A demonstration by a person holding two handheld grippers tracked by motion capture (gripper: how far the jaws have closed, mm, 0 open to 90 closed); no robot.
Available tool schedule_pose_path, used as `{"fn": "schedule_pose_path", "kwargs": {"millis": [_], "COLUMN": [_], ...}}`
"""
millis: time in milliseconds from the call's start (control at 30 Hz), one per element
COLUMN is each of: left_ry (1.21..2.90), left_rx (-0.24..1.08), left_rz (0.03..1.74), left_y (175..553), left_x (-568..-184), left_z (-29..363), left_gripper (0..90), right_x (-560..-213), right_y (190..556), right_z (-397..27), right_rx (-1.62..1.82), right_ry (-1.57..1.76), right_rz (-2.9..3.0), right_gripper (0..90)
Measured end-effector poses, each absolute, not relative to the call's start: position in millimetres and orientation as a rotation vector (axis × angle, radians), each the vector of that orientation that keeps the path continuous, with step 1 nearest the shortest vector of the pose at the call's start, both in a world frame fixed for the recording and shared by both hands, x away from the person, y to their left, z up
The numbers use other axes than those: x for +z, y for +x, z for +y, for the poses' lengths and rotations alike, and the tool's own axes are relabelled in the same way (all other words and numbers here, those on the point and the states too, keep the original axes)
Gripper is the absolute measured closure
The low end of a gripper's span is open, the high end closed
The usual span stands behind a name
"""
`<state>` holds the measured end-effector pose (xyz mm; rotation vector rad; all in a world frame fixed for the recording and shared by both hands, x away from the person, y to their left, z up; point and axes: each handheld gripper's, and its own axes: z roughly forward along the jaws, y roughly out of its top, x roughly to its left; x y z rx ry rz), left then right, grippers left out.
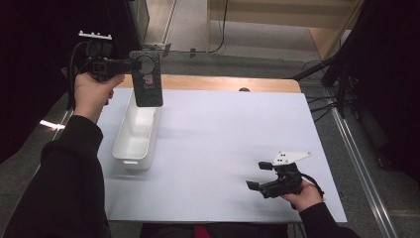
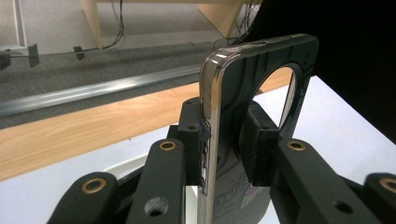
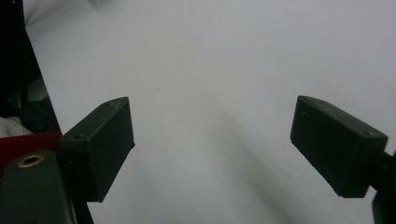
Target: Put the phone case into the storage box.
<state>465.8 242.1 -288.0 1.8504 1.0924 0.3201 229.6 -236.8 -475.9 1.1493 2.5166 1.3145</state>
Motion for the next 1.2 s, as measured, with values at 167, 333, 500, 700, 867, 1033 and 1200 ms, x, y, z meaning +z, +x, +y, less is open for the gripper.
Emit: {"fn": "schedule_pose_path", "kwargs": {"millis": [167, 333, 500, 700, 867, 1033, 1200], "left_ry": [1.833, 1.824, 1.831, 1.819, 1.828, 1.825, 1.809], "left_rx": [0.326, 0.361, 0.385, 0.385, 0.408, 0.41, 0.425], "left_rz": [1.096, 1.1, 1.107, 1.108, 1.087, 1.095, 1.127], "left_y": [471.4, 474.7, 478.8, 484.6, 488.0, 493.0, 496.4], "left_x": [-289.7, -289.4, -293.4, -294.8, -295.9, -298.5, -301.0], "left_z": [246.9, 251.6, 256.4, 261.0, 262.1, 263.2, 264.7], "left_gripper": [71.9, 71.9, 72.0, 72.0, 72.1, 72.0, 72.1], "right_x": [-476.3, -477.3, -478.2, -478.4, -479.0, -479.3, -479.3], "right_y": [227.5, 226.4, 226.5, 226.2, 224.5, 224.0, 223.3], "right_z": [-233.8, -231.5, -228.0, -228.2, -230.8, -234.6, -235.3], "right_rx": [1.309, 1.306, 1.303, 1.3, 1.301, 1.285, 1.296], "right_ry": [1.145, 1.14, 1.142, 1.154, 1.17, 1.206, 1.208], "right_rz": [2.521, 2.521, 2.517, 2.509, 2.496, 2.476, 2.468], "right_gripper": [12.6, 12.5, 12.5, 12.6, 12.6, 12.6, 12.6]}}
